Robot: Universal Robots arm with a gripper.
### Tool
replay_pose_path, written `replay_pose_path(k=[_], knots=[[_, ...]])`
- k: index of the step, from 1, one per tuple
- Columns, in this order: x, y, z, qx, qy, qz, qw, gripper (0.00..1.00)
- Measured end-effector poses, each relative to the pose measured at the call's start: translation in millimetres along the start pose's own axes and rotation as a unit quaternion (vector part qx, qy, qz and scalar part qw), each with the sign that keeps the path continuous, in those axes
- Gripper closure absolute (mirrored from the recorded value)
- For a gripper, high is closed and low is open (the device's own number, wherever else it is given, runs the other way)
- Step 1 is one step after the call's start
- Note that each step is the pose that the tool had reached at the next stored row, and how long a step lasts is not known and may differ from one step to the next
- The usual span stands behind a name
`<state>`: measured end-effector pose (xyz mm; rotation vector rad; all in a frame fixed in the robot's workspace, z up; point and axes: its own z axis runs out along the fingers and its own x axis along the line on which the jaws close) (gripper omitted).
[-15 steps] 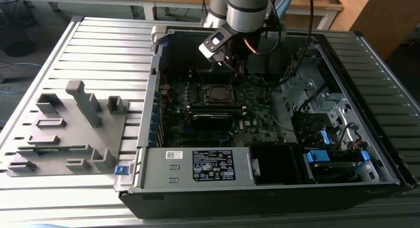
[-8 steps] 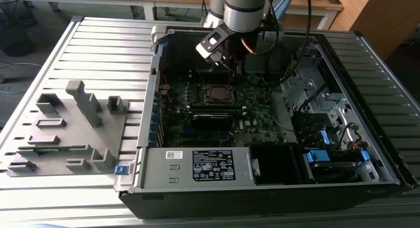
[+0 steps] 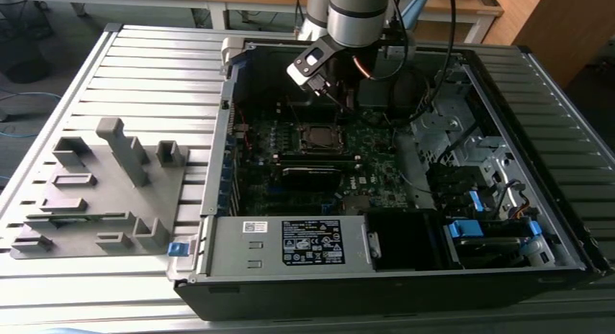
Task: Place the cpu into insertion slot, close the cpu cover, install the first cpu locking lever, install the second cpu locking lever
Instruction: 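Close the cpu cover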
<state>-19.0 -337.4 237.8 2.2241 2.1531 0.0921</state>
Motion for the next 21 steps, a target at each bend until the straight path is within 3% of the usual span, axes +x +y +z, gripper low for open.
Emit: replay_pose_path(k=[8, 9, 21], knots=[[-0.3, -8.9, -0.3, 0.0000, 0.0000, 0.000, 1.00000, 0.89], [-0.5, -14.5, 0.0, 0.0001, -0.0001, 0.000, 1.00000, 0.89], [-0.5, -14.6, 0.2, 0.0000, 0.0000, 0.000, 1.00000, 0.89]])
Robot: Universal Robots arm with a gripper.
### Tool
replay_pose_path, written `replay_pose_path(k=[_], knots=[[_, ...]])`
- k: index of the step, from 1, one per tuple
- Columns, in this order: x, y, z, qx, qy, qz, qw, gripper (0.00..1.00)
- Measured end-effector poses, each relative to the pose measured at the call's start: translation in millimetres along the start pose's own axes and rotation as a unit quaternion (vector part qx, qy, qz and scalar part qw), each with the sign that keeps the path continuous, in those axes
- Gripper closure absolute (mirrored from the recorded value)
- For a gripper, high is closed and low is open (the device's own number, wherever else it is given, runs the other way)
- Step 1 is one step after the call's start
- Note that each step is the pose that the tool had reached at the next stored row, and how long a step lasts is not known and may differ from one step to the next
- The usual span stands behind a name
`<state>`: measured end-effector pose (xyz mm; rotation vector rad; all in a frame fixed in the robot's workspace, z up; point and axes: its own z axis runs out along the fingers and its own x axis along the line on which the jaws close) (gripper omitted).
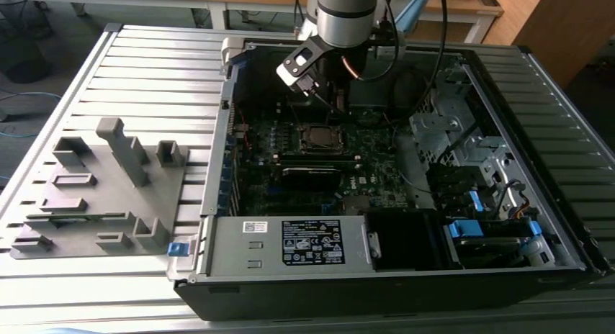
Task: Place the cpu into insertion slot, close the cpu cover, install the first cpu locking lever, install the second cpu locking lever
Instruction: 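Close the cpu cover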
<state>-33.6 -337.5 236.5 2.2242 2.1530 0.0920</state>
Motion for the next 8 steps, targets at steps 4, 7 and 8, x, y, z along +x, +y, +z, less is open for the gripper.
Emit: replay_pose_path(k=[4, 7, 8], knots=[[0.0, 0.0, 0.2, 0.0044, 0.0000, 0.000, 0.99999, 0.89], [0.0, -0.1, 0.1, 0.0071, -0.0003, 0.000, 0.99997, 0.89], [0.0, -0.1, 0.1, 0.0072, -0.0003, 0.000, 0.99997, 0.89]])
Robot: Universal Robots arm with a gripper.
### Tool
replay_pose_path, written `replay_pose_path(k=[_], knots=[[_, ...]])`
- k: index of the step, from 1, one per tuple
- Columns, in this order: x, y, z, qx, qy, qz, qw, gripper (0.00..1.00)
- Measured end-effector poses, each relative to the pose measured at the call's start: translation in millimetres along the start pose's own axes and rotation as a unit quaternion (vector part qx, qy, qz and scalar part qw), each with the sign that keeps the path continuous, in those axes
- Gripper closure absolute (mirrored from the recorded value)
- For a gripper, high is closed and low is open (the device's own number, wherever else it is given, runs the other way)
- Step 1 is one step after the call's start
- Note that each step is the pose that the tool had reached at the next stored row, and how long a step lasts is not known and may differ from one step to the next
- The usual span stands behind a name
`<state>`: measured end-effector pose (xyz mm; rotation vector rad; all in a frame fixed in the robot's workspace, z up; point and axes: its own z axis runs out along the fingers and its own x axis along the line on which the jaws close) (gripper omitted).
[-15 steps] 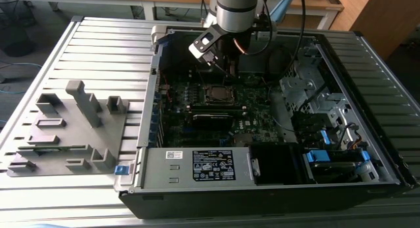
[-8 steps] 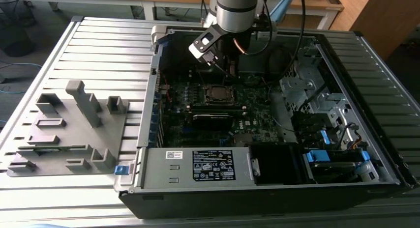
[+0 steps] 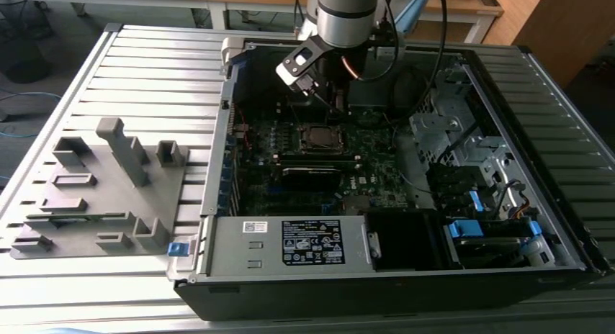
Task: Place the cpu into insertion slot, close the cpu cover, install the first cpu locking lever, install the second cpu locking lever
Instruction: 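Close the cpu cover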
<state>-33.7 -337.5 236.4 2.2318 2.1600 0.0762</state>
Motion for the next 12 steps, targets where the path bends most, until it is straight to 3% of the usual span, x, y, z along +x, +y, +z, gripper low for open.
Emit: replay_pose_path(k=[2, 7, 9, 10, 12], knots=[[0.0, 0.1, 0.1, 0.0005, 0.0001, 0.000, 1.00000, 0.89], [0.0, 0.1, 0.5, 0.0168, -0.0005, 0.000, 0.99986, 0.89], [0.0, 0.0, 0.3, 0.0180, -0.0007, 0.000, 0.99984, 0.89], [0.0, 0.0, 0.5, 0.0218, -0.0006, 0.000, 0.99976, 0.89], [0.0, 0.0, 0.5, 0.0222, -0.0007, 0.000, 0.99975, 0.89]])
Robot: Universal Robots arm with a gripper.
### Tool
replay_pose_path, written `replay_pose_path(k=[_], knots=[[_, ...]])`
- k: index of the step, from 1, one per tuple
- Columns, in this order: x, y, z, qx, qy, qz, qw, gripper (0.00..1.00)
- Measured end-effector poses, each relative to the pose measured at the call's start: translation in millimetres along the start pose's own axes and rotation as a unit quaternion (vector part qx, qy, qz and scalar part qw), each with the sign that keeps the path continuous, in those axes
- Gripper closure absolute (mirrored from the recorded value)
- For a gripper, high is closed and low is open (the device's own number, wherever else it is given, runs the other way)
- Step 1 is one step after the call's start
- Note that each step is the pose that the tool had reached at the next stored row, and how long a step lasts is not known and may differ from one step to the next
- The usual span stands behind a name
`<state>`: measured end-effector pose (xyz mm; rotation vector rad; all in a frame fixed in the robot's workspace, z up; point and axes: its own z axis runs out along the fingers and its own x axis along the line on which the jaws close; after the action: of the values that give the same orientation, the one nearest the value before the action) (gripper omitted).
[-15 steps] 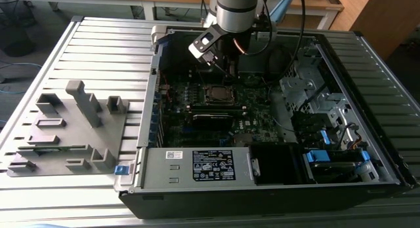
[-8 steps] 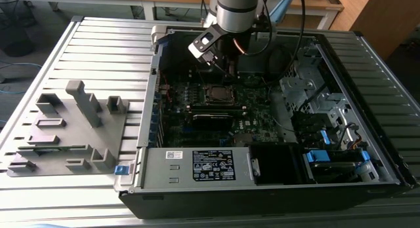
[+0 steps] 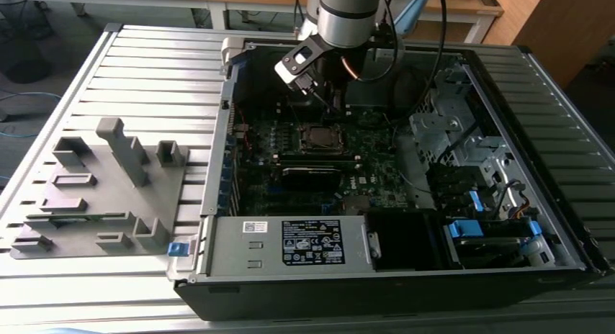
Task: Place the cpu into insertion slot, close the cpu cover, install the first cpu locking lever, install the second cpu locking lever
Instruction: 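Close the cpu cover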
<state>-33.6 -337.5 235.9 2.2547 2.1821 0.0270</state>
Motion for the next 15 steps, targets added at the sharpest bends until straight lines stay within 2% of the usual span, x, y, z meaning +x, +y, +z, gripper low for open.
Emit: replay_pose_path(k=[9, 15], knots=[[0.0, 0.0, 0.0, 0.0001, 0.0000, -0.001, 1.00000, 0.89], [0.0, 0.0, 0.0, 0.0001, 0.0002, -0.008, 0.99996, 0.89]])
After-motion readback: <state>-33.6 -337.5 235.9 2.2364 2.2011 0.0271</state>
